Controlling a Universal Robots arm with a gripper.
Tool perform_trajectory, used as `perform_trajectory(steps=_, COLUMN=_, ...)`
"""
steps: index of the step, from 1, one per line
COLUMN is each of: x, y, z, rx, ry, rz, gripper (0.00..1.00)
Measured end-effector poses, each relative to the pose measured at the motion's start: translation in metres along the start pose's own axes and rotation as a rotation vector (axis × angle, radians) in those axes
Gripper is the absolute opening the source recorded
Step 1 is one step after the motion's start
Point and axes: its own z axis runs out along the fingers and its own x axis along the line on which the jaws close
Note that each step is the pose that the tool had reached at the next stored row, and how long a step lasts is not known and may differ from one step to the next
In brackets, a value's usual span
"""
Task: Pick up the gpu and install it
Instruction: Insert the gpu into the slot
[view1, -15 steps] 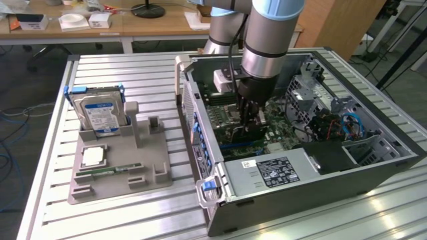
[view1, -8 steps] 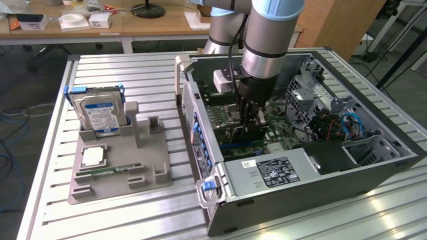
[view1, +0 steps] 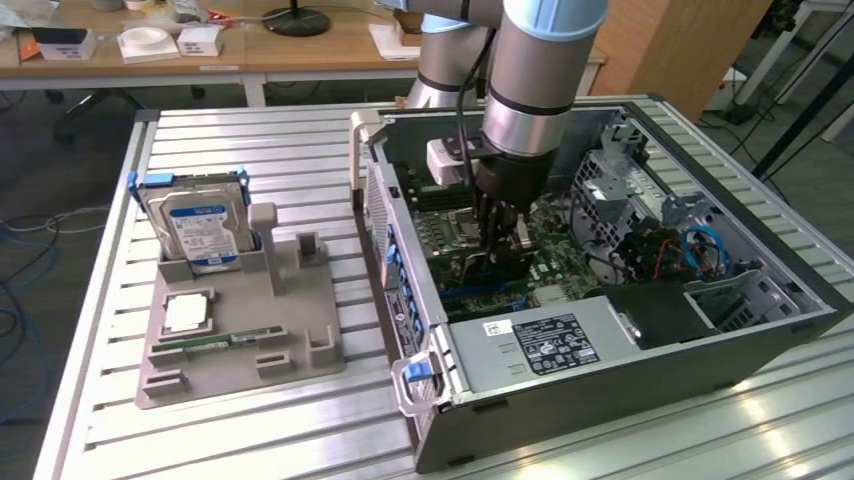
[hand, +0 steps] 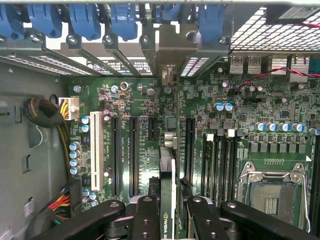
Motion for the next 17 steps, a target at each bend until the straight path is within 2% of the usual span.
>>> perform_trajectory(steps=17, x=-0.0003, y=0.0001, z=0.005, rx=0.0001, ry=-0.0003, rz=0.0, gripper=0.26)
